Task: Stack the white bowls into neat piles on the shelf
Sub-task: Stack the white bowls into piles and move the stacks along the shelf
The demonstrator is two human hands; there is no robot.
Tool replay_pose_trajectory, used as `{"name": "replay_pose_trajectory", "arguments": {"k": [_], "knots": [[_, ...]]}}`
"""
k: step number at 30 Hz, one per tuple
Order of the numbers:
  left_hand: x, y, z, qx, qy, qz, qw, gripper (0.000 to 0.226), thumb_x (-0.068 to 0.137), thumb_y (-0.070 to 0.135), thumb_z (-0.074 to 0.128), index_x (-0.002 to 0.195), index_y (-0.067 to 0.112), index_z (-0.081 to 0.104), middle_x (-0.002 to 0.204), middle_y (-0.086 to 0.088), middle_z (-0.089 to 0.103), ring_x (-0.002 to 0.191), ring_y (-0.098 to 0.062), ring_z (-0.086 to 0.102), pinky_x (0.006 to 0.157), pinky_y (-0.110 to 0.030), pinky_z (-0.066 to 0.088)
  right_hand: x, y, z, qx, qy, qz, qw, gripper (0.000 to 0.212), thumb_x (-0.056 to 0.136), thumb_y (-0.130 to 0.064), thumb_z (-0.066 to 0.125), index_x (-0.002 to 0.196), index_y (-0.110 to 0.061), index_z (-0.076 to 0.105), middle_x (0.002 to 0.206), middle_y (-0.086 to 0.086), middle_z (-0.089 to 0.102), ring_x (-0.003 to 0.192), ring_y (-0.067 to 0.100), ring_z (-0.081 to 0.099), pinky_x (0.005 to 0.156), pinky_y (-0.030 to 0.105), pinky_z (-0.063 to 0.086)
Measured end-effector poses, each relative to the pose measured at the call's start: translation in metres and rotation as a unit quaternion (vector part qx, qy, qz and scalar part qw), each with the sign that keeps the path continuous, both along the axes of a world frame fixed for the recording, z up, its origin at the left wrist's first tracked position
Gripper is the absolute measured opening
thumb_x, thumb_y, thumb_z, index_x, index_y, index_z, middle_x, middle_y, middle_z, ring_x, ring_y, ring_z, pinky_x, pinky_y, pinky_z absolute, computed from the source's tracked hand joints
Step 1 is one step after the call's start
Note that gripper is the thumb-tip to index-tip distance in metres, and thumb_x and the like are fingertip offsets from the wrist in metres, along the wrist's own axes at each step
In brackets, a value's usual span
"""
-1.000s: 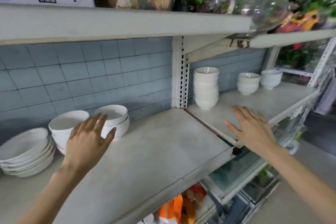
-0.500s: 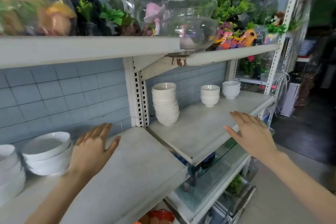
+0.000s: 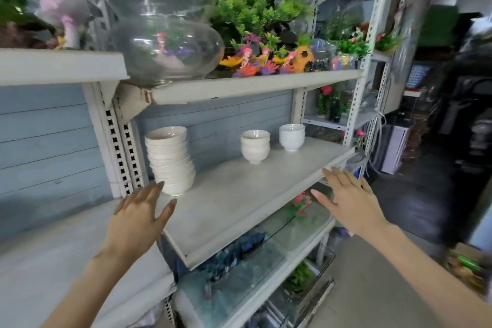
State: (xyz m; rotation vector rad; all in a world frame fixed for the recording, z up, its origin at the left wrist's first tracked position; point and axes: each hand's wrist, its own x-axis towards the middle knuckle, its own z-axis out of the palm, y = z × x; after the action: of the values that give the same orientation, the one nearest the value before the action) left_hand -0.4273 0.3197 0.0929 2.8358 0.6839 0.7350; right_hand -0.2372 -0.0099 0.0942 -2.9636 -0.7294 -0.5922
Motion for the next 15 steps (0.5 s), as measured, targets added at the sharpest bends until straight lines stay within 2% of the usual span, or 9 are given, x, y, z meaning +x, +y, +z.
{"name": "replay_pose_trajectory", "arguments": {"k": [2,5,6,8,11,13,15], "knots": [[0.021,-0.011,0.000,0.011,0.004,-0.002,1.000,0.055,0.092,0.042,0.051,0.137,0.010,0.047,0.140,-0.011,0.050,0.128,-0.032,0.047,0.106,-0.046,0.035,0.015,-0.012,0.001,0.001,0.011,-0.010,1.000,0.067,0.094,-0.059,0.024,0.149,-0.020,0.017,0.155,0.000,0.022,0.143,0.018,0.019,0.114,0.043,0.020],[0.052,-0.020,-0.001,0.016,0.015,-0.005,1.000,0.058,0.092,0.046,0.047,0.139,0.013,0.045,0.142,-0.010,0.048,0.131,-0.031,0.044,0.107,-0.047,0.034,0.039,-0.025,0.000,0.031,0.007,-0.025,0.999,0.076,0.089,-0.065,0.017,0.137,-0.012,0.046,0.137,0.007,0.053,0.127,0.024,0.049,0.104,0.049,0.040],[0.063,-0.020,-0.002,0.019,0.017,-0.005,1.000,0.057,0.093,0.048,0.045,0.139,0.013,0.046,0.142,-0.009,0.048,0.130,-0.031,0.045,0.107,-0.046,0.035,0.050,-0.029,-0.002,0.048,-0.005,-0.022,0.999,0.080,0.087,-0.066,0.014,0.133,-0.011,0.050,0.132,0.008,0.057,0.122,0.025,0.053,0.101,0.049,0.043],[0.088,-0.020,-0.005,0.020,0.015,-0.013,1.000,0.056,0.095,0.049,0.042,0.137,0.012,0.047,0.140,-0.009,0.050,0.128,-0.031,0.047,0.105,-0.046,0.038,0.069,-0.034,-0.005,0.053,-0.003,-0.036,0.998,0.076,0.089,-0.066,0.017,0.141,-0.014,0.040,0.142,0.005,0.047,0.132,0.023,0.043,0.108,0.047,0.033],[0.134,-0.021,-0.010,-0.002,0.034,-0.026,0.999,0.057,0.094,0.046,0.043,0.140,0.012,0.042,0.146,-0.008,0.042,0.136,-0.028,0.037,0.112,-0.043,0.029,0.103,-0.038,-0.011,0.034,0.044,-0.055,0.997,0.069,0.093,-0.060,0.025,0.150,-0.021,0.015,0.156,-0.001,0.020,0.144,0.019,0.016,0.115,0.044,0.014],[0.168,-0.023,-0.012,-0.015,0.031,-0.030,0.999,0.058,0.094,0.045,0.044,0.140,0.012,0.040,0.147,-0.007,0.040,0.138,-0.027,0.033,0.114,-0.040,0.024,0.126,-0.040,-0.009,0.023,0.052,-0.065,0.996,0.068,0.094,-0.059,0.025,0.150,-0.022,0.013,0.157,-0.002,0.016,0.145,0.017,0.011,0.116,0.044,0.011],[0.203,-0.028,-0.014,-0.018,0.028,-0.039,0.999,0.057,0.094,0.046,0.044,0.139,0.011,0.041,0.145,-0.008,0.043,0.136,-0.028,0.036,0.112,-0.040,0.026,0.156,-0.044,-0.010,0.014,0.036,-0.073,0.997,0.070,0.092,-0.063,0.019,0.149,-0.022,0.018,0.156,-0.002,0.021,0.144,0.016,0.016,0.116,0.044,0.014]]}}
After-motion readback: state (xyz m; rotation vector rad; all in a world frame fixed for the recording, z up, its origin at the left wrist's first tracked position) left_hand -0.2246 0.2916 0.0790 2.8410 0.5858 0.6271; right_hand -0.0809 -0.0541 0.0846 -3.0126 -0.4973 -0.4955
